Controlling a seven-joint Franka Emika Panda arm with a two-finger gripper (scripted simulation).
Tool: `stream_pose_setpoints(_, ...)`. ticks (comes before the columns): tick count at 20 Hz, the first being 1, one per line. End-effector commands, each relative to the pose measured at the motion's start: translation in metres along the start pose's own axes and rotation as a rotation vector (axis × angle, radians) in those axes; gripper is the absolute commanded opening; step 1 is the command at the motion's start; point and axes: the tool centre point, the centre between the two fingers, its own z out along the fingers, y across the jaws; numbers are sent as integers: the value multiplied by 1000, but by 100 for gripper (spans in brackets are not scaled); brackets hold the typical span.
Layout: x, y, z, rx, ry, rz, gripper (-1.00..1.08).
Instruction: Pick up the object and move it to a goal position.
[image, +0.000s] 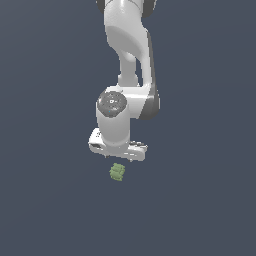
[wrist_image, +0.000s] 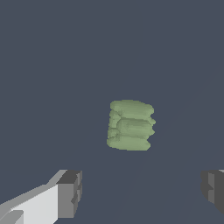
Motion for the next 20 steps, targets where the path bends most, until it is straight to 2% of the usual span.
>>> stream_pose_setpoints(1,10,2,9,1,2,34,100)
stream_pose_setpoints(9,27,6,26,3,4,96,100)
stream_pose_setpoints(20,28,7,44,3,4,101,100)
